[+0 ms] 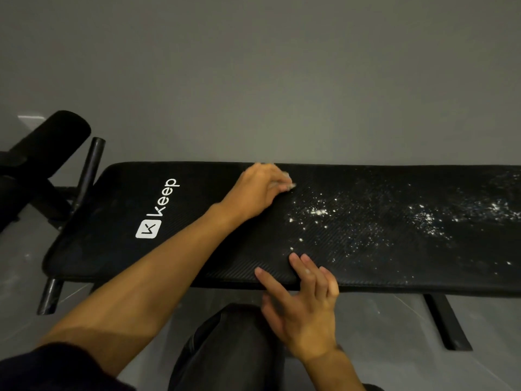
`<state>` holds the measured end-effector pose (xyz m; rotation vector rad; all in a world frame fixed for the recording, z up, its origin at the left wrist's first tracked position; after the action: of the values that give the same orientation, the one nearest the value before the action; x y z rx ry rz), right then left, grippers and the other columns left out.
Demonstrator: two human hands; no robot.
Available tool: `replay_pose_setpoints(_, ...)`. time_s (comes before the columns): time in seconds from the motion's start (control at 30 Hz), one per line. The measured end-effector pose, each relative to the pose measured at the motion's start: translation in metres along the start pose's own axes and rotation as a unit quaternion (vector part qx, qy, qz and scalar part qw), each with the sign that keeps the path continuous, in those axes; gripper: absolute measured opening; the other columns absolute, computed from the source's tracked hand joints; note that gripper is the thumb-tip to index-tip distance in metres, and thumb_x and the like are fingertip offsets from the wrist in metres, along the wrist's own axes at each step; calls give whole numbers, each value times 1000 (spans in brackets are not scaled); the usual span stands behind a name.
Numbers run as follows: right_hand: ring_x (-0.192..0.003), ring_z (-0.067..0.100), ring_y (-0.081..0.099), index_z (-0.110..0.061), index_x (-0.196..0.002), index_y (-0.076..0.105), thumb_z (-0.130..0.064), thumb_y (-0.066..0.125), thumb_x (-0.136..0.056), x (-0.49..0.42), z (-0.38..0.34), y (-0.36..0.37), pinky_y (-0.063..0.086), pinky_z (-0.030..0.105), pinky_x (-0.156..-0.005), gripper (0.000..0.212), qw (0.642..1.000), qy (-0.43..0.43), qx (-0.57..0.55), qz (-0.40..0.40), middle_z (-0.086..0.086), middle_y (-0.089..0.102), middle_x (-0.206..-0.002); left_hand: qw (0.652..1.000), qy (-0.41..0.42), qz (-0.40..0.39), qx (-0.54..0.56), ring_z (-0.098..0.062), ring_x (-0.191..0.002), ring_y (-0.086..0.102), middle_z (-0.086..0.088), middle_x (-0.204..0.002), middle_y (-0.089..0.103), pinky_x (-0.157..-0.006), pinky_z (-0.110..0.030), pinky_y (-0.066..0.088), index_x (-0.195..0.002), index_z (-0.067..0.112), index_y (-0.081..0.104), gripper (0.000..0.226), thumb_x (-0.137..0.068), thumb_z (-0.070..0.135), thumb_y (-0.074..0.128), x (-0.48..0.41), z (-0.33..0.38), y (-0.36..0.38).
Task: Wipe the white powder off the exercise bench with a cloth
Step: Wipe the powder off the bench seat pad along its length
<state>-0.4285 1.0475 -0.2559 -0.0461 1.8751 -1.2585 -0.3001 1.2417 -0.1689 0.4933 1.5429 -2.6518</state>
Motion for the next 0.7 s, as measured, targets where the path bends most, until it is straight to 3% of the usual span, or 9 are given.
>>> replay_pose_setpoints(0.13,-130,29,48,-52,-130,55,-45,68,-77,-1,0,0,23,44,-115,55,1000,1,3,-8,8,47,-137,997,73,-32,-16,-8,-103,55,8,-123,67,-93,-22,44,-125,25,70,31,-95,28,65,30,4,-1)
replay_pose_setpoints(0.27,-131,29,48,-52,-130,56,-45,68,-77,1,0,0,22,44,-116,55,1000,2,1,-12,8,46,-138,999,12,23,-44,-19,-107,59,-4,-120,69,-98,-34,47,-124,17,71,30,-96,25,67,-6,-9,-1)
replay_pose_setpoints(0.43,-130,28,47,-52,-132,53,-46,67,-77,1,1,1,24,45,-114,57,1000,-2,3,-14,8,47,-138,999,35,-20,-20,-11,-108,54,3,-124,64,-96,-27,44,-127,24,69,33,-97,34,60,22,4,-6)
replay_pose_setpoints(0.5,-130,28,47,-53,-132,52,-47,66,-77,1,0,1,23,45,-115,58,1000,4,7,-16,8,47,-138,998,56,-1,-7,-11,-106,56,3,-124,66,-95,-26,45,-125,23,71,35,-96,37,58,54,11,-10)
replay_pose_setpoints(0.7,-130,29,47,-53,-133,50,-47,64,-77,1,0,0,28,47,-112,58,1000,3,-1,-22,9,46,-138,998,-24,45,-37,-25,-108,64,-10,-117,71,-101,-37,46,-120,11,73,27,-100,25,62,1,-4,-5)
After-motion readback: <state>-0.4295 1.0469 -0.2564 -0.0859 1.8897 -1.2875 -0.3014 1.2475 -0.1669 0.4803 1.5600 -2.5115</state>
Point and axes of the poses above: each hand's wrist, its own x-axis away from the middle knuckle, its own y-axis out of the palm, z = x × y, the point moved 1 cm from there along -x, towards the middle knuckle
